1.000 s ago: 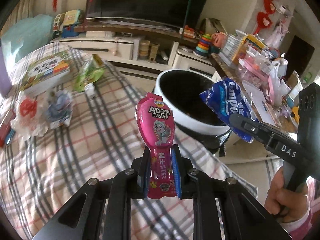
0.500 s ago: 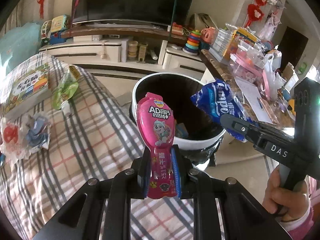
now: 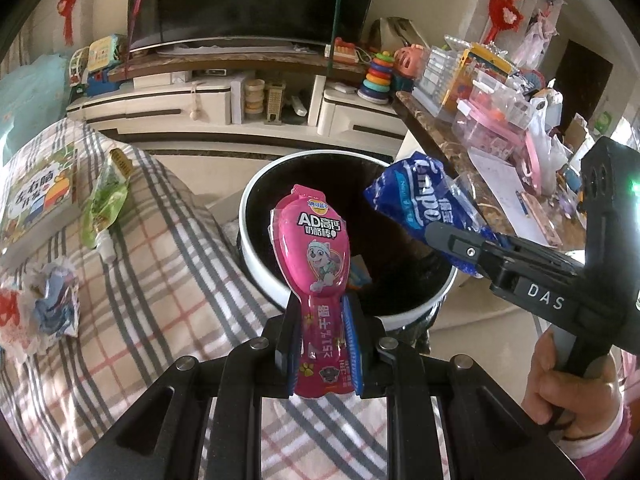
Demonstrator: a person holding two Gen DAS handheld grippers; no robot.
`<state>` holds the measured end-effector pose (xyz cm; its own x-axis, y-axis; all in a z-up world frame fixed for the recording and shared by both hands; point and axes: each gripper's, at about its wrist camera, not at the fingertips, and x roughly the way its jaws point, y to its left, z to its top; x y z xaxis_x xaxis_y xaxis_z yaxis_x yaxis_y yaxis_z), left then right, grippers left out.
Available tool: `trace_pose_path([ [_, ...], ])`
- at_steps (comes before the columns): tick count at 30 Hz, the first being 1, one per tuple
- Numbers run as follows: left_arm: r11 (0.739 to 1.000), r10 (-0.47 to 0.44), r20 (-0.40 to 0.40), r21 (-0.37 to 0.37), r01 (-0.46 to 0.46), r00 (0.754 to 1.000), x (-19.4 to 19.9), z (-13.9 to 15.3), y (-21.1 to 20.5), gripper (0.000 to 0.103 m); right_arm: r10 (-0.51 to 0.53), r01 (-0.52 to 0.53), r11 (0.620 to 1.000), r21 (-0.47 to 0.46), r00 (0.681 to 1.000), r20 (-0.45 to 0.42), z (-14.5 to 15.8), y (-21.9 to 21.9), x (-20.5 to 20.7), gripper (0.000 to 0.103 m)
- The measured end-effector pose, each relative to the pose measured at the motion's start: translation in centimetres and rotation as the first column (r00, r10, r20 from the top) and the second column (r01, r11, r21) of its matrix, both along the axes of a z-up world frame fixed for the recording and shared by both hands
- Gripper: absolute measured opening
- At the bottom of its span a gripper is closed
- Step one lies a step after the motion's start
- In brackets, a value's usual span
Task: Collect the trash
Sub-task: 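Carry both items over the trash bin and open both tools to drop them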
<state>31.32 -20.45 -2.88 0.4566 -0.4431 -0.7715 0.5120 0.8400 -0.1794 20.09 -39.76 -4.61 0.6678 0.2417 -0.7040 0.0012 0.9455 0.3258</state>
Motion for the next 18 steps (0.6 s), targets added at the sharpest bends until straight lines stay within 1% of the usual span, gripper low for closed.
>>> trace_pose_path([
  [7,1.000,-0.007,-0.016,0.010,0.007,1.000,2.2,-0.1,-1.4,0.017,0.012,-0.012,1.000,-0.014,0.999,-0.032,-0.5,-0.3,1.5,0.039],
  [13,0.999,-0.022,-0.015,0.038,0.023,1.000,3.3,-0.5,-2.8,0.018,0.023,-0.025,0.999,-0.036,0.998,-0.056,-0.8,-0.4,2.7,0.039],
  [18,0.999,-0.025,-0.042,0.045,0.027,0.999,4.5,-1.1,-3.2,0.018,0.027,-0.032,0.998,-0.046,0.996,-0.086,-1.4,-0.6,3.6,0.039],
])
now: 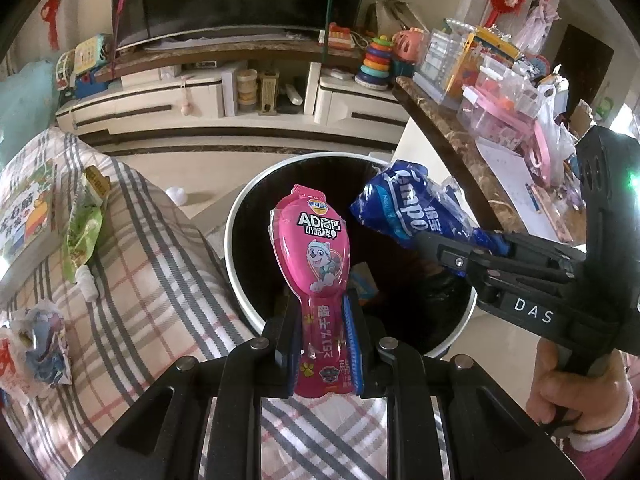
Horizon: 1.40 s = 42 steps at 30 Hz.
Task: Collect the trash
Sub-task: 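Carry both items over the trash bin and open both tools to drop them, then move both open tools back over the bed toward the red can and crumpled paper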
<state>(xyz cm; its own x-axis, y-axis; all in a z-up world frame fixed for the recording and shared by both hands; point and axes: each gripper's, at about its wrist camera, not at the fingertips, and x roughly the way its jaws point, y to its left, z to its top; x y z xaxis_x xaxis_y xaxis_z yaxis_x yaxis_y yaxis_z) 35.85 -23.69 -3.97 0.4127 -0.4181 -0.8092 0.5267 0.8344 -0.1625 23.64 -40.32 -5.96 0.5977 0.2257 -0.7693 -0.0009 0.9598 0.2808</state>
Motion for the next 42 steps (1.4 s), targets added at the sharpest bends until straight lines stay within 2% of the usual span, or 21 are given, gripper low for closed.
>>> trace_pose_path([
  [5,1.000,0.006,-0.022,0.009,-0.006,1.000,0.8,-0.4,-0.6,0.020,0.001,-0.001,1.000,-0.004,1.000,-0.016,-0.3,-0.1,0.4,0.042],
  [7,1.000,0.015,-0.026,-0.001,-0.015,1.000,0.9,-0.2,-0.4,0.030,0.001,-0.001,1.000,0.002,1.000,-0.017,-0.3,-0.2,0.6,0.043],
  [9,1.000,0.026,-0.013,-0.006,-0.027,1.000,0.9,-0.1,-0.1,0.045,-0.009,0.009,1.000,0.018,1.000,-0.014,-0.2,-0.4,0.6,0.051],
  [16,0.998,0.059,0.004,-0.031,-0.059,0.998,-0.6,0.0,1.4,0.051,-0.023,0.023,0.999,0.046,1.000,0.003,0.2,-0.5,0.1,0.058],
  [19,0.995,0.085,-0.004,-0.048,-0.085,0.996,-1.7,-0.2,2.6,0.057,-0.024,0.023,0.997,0.070,1.000,0.019,0.5,-0.4,-0.4,0.069],
  [21,0.994,0.102,-0.002,-0.050,-0.102,0.995,-2.4,-0.3,3.5,0.062,-0.024,0.021,0.997,0.079,0.999,0.033,0.7,-0.1,-0.8,0.081],
  [25,0.989,0.133,0.003,-0.061,-0.133,0.991,-4.5,-0.5,5.3,0.069,-0.020,0.015,0.995,0.094,0.998,0.054,1.2,0.8,-1.8,0.092],
  [30,0.979,0.188,-0.003,-0.076,-0.187,0.982,-6.6,-0.5,8.2,0.072,-0.026,0.016,0.993,0.119,0.996,0.089,1.7,2.1,-3.5,0.099],
  [42,0.939,0.328,-0.044,-0.095,-0.331,0.944,-10.9,-0.8,15.7,0.073,0.074,-0.086,0.987,0.135,0.993,0.092,1.1,8.3,-6.0,0.100],
])
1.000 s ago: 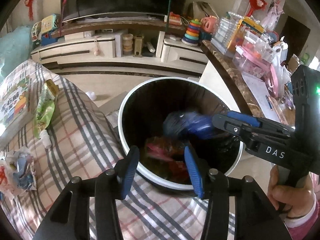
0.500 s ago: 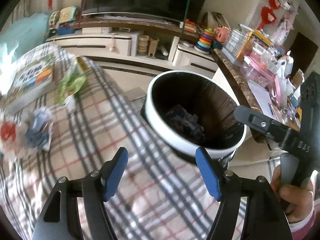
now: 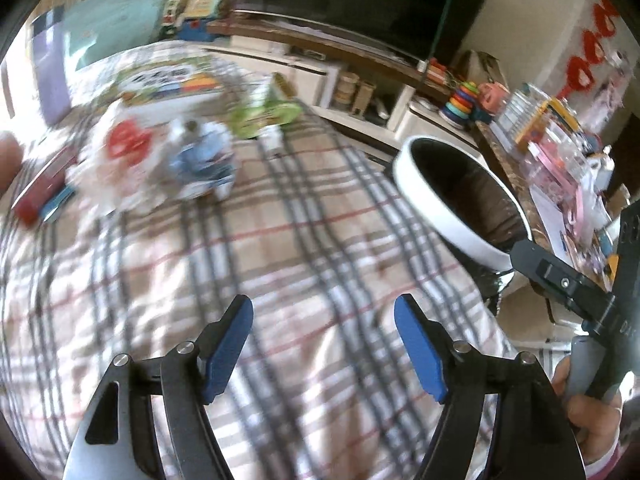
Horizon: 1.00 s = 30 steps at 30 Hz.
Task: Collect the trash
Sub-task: 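Move both open tools back over the bed toward the red can and crumpled paper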
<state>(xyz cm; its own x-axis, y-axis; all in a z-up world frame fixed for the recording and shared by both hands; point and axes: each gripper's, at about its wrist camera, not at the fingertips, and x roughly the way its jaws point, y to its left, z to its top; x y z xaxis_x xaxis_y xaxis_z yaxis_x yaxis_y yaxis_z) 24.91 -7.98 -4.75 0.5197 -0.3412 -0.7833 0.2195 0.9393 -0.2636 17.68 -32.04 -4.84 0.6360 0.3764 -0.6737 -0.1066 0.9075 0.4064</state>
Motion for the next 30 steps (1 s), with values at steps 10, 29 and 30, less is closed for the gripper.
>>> trace_pose_path([
  [10,0.993,0.118,-0.009,-0.005,-0.118,0.993,-2.7,0.3,5.8,0.073,0.081,-0.081,0.997,-0.005,0.996,0.029,-0.4,5.3,-0.6,0.100],
  [29,0.972,0.236,-0.018,0.008,-0.235,0.972,-2.5,0.5,12.6,0.073,0.160,-0.160,0.987,0.023,0.987,-0.005,-1.8,12.2,1.3,0.099],
  [30,0.971,0.237,-0.016,0.012,-0.237,0.971,-2.4,0.5,12.9,0.073,0.163,-0.162,0.987,0.019,0.987,-0.008,-1.8,12.6,1.4,0.099],
])
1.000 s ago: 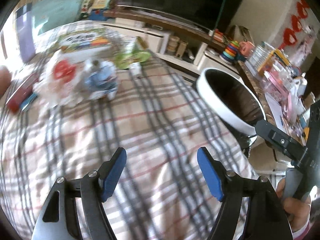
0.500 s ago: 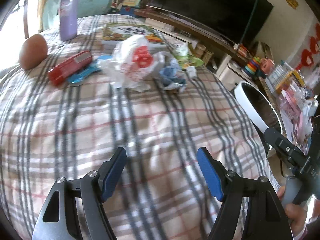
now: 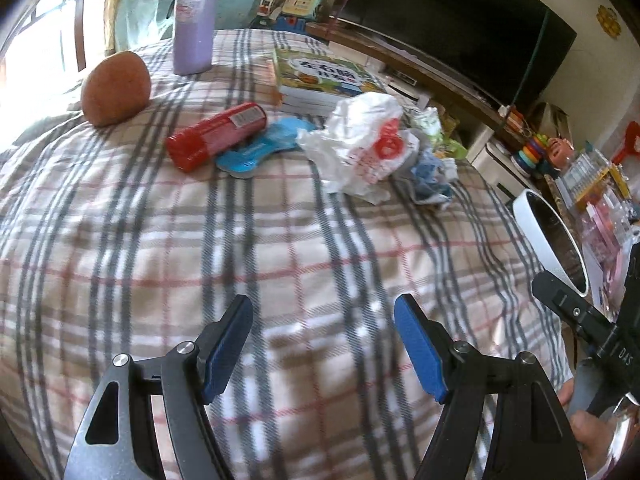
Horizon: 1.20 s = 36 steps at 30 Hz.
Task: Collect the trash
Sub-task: 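Move both open tools back over the bed toward the red can and crumpled paper, then grasp the red can with the left tool while the right tool grasps crumpled paper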
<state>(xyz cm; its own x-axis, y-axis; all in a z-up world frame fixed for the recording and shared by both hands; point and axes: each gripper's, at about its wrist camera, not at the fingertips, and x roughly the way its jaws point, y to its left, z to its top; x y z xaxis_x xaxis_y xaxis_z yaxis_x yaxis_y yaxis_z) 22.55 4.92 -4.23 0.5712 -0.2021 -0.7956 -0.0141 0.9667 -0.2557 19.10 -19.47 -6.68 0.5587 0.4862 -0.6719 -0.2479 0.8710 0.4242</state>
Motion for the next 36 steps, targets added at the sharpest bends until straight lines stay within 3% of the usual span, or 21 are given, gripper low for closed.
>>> trace_pose_path([
  [6,0.999,-0.002,0.004,0.034,0.002,1.000,1.4,0.2,1.2,0.073,0.030,-0.030,0.999,-0.019,1.000,0.007,0.2,1.9,1.1,0.099],
  [15,0.988,-0.019,0.029,0.155,0.015,0.999,5.2,1.1,3.8,0.073,0.059,-0.058,0.996,-0.064,0.998,0.022,0.3,3.9,3.0,0.098],
  [21,0.977,0.002,0.033,0.212,-0.009,0.999,8.5,0.8,6.2,0.073,0.043,-0.042,0.998,-0.039,0.999,0.014,0.2,4.4,5.0,0.090],
  [29,0.976,-0.020,0.024,0.218,0.015,1.000,12.4,-0.7,7.2,0.073,0.039,-0.039,0.999,-0.017,0.999,-0.020,-0.6,5.9,8.1,0.081],
  [32,0.971,-0.042,0.018,0.234,0.037,0.999,13.5,-1.5,7.0,0.071,0.043,-0.043,0.999,-0.005,0.998,-0.050,-1.3,6.6,9.4,0.078],
  [34,0.970,-0.056,0.011,0.237,0.051,0.998,14.0,-2.0,6.8,0.064,0.049,-0.049,0.999,-0.001,0.997,-0.062,-1.7,7.0,10.0,0.077],
  [35,0.970,-0.066,-0.002,0.233,0.064,0.998,14.3,-2.4,6.6,0.054,0.051,-0.051,0.999,-0.005,0.997,-0.065,-1.8,7.3,10.2,0.076],
  [36,0.971,-0.070,-0.008,0.228,0.070,0.998,14.3,-2.5,6.5,0.051,0.055,-0.056,0.998,-0.010,0.996,-0.070,-2.1,7.6,10.5,0.076],
])
